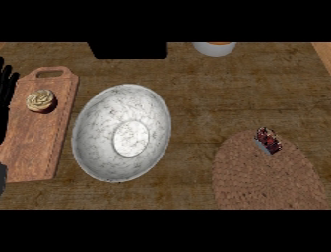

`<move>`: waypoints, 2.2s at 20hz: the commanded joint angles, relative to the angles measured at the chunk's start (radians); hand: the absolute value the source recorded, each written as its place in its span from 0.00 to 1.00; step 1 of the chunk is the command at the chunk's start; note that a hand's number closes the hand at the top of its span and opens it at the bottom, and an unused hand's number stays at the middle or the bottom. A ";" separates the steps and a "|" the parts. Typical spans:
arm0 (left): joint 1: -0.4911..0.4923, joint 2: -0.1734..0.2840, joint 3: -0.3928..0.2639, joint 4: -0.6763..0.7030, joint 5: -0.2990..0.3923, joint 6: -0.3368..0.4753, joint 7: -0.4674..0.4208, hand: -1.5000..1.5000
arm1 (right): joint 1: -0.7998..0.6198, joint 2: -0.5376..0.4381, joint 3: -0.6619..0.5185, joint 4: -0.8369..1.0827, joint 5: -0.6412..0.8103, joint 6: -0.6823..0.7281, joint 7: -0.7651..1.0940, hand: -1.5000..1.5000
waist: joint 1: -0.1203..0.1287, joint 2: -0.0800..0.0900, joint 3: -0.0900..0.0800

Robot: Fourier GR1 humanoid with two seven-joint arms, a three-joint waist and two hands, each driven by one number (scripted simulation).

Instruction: Pick the bell pepper from the placemat and place it in the bowl

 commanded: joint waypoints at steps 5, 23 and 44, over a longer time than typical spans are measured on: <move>0.016 -0.010 -0.021 -0.048 -0.010 0.001 0.027 0.50 | -0.227 0.193 0.014 -0.190 -0.309 0.198 0.419 1.00 | 0.015 -0.002 -0.001; -0.022 -0.030 -0.008 0.077 -0.031 -0.020 -0.082 0.50 | -0.600 0.536 0.486 0.051 -0.218 0.006 0.923 1.00 | 0.022 0.011 0.000; -0.033 -0.003 0.020 0.041 0.015 -0.065 -0.020 0.50 | -0.457 0.573 0.936 0.612 -0.179 -0.747 0.764 0.00 | 0.044 0.015 0.001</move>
